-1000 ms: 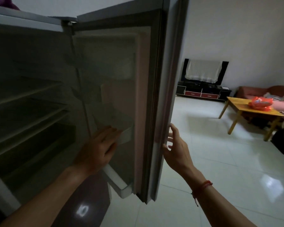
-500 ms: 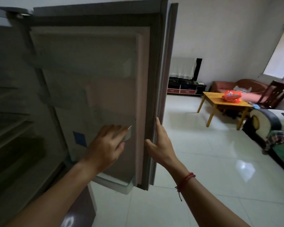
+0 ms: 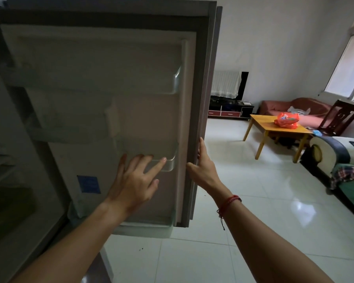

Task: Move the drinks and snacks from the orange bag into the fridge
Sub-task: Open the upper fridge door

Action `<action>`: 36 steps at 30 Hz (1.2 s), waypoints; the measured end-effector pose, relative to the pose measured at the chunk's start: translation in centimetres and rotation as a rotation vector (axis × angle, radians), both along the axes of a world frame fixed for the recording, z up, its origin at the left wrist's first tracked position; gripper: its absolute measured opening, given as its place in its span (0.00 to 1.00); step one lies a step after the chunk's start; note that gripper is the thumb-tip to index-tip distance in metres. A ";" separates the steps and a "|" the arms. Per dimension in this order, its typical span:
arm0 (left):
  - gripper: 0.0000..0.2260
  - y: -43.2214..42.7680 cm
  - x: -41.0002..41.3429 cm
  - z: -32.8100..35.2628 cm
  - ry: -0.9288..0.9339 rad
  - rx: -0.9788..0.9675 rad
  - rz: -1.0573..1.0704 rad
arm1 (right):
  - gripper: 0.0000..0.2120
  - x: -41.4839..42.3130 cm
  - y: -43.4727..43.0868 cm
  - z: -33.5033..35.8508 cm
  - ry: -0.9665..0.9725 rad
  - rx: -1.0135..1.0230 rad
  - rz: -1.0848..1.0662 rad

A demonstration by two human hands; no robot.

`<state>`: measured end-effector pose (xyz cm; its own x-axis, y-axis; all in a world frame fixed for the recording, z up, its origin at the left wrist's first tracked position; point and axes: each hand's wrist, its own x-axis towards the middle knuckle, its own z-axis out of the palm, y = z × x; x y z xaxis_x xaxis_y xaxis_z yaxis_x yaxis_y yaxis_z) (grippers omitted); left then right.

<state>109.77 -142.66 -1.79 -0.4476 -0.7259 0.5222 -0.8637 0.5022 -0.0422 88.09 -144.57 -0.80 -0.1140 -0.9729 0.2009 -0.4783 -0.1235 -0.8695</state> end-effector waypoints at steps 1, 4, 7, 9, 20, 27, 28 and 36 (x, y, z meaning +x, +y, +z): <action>0.26 -0.7 -0.5 0.1 -0.007 -0.001 0.009 | 0.43 -0.3 -0.9 0.1 -0.005 0.004 0.001; 0.26 -2.5 -2.0 0.2 -0.001 0.017 0.014 | 0.40 -1.0 -3.6 0.3 -0.017 0.030 -0.003; 0.26 -4.4 -3.2 0.4 0.015 0.024 0.031 | 0.37 -1.3 -6.5 0.6 -0.043 0.039 -0.021; 0.26 -5.6 -3.8 0.4 0.019 0.018 0.042 | 0.37 -1.5 -8.4 0.7 -0.053 0.049 -0.025; 0.31 -10.8 -5.6 0.6 -0.006 0.046 0.083 | 0.39 -2.9 -15.9 1.3 -0.116 0.092 0.035; 0.32 -11.5 -5.8 0.3 -0.027 0.035 0.115 | 0.37 -3.2 -17.1 1.1 -0.137 0.095 0.066; 0.32 -11.4 -5.7 0.2 -0.024 0.041 0.114 | 0.37 -3.2 -17.2 0.9 -0.136 0.098 0.074; 0.31 -10.4 -4.6 1.7 0.001 0.091 0.096 | 0.32 -3.4 -15.4 2.5 0.011 0.096 -0.019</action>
